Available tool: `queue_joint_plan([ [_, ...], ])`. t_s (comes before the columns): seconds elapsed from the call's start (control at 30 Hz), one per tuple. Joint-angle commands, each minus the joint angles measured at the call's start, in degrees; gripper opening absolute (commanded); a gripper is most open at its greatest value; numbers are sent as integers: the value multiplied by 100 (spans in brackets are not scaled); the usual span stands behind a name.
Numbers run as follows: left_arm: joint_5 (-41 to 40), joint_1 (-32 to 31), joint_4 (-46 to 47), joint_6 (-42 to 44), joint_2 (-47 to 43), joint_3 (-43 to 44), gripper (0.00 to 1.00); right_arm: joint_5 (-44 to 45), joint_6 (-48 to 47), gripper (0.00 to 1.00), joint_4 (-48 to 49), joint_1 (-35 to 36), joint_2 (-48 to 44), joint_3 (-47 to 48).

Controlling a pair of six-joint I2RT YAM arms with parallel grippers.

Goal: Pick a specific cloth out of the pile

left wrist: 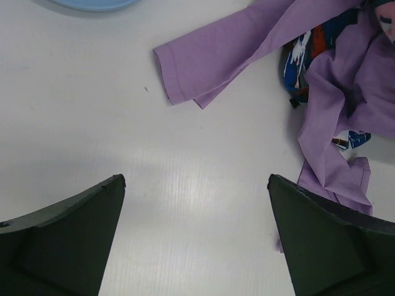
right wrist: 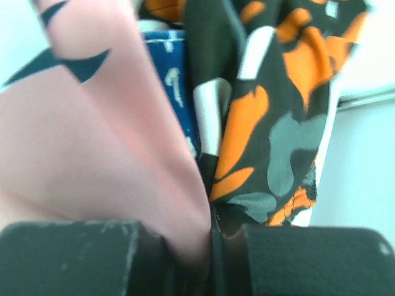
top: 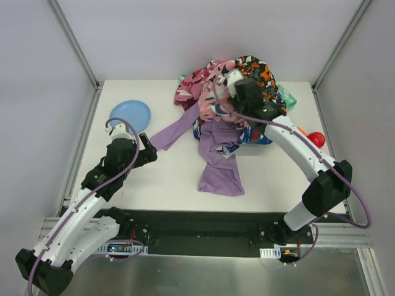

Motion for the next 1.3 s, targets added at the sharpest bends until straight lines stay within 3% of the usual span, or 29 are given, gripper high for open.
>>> queue_joint_plan([
  [0.0, 613, 12, 769, 339, 486, 371, 99, -418, 248, 1, 1227, -1188, 183, 951],
  [0.2, 1500, 12, 1463, 831, 1645, 872, 99, -1228, 1688, 1, 1043, -2236, 2106, 2831],
  [0.3, 2342, 12, 1920, 1209, 2462, 1179, 99, -1888, 2585, 1, 219, -2517, 3380, 4306],
  [0.4, 3064, -6, 2079, 1228, 3446, 1854, 99, -2125, 2964, 1, -345, -2553, 4410, 5100],
  [0.5, 3426, -163, 2430, 1227, 4519, 2540, 99, -2222, 3395, 8, -452, -2562, 4921, 5137],
  [0.7, 3505, -752, 2941, 1596, 6926, 4350, 99, -2741, 3976, 12, -347, -2623, 5203, 4926],
  [0.87, 3820, -867, 3054, 869, 8369, 5740, 99, -2926, 4126, 12, -259, -2641, 5186, 4821],
  [0.97, 4146, -972, 3966, 402, 8722, 5804, 99, -2996, 4117, 12, -250, -2650, 5195, 4698],
  [1.07, 3841, -1235, 4776, 436, 8767, 5557, 99, -3066, 4091, 13, -276, -2641, 5212, 4636],
  [1.27, 3110, -1430, 4902, 437, 9302, 6328, 99, -3207, 4064, 14, -373, -2641, 5230, 4478],
])
